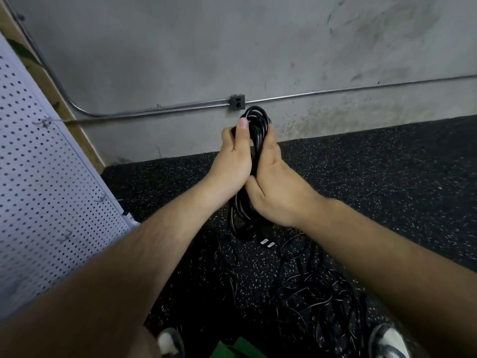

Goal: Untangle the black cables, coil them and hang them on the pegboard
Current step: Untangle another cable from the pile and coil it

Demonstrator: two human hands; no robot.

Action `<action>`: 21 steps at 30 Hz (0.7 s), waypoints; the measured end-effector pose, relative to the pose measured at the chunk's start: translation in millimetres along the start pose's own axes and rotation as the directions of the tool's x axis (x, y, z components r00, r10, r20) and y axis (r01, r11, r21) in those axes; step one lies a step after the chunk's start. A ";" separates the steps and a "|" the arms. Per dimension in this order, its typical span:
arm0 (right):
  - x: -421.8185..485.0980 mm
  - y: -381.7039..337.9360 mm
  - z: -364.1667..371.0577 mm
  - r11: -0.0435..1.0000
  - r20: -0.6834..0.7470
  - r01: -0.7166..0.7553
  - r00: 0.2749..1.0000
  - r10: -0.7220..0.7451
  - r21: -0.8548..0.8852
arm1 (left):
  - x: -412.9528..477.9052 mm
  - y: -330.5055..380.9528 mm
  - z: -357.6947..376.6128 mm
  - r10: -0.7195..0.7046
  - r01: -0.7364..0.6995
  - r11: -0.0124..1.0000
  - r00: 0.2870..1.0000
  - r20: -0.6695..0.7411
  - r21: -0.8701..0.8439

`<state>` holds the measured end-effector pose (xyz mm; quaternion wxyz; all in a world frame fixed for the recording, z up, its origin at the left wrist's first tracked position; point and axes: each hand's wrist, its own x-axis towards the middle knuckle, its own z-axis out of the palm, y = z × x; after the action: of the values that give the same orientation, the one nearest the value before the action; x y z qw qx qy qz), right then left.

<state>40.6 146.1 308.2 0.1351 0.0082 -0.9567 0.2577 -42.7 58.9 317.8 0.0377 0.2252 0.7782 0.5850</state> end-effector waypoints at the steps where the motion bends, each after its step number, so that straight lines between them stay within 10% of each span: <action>1: 5.7 0.4 -2.8 0.999 -0.021 0.032 0.999 -0.032 0.003 | 3.6 0.1 -5.2 0.009 -0.009 1.000 1.000 -0.018 -0.021; 12: 37.0 26.7 13.0 0.988 -0.036 0.043 0.999 -0.038 0.151 | 37.9 -39.4 -22.5 -0.008 0.009 0.999 0.999 0.031 -0.038; 21: 31.1 83.8 89.8 0.707 0.136 -0.530 0.834 0.535 0.469 | 11.8 -122.2 19.5 -0.449 0.503 0.832 0.858 0.250 -0.233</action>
<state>-19.4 176.0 200.6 0.0533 -0.2352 -0.8204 0.5185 -84.5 54.8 200.8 0.2872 0.0689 0.7082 0.6413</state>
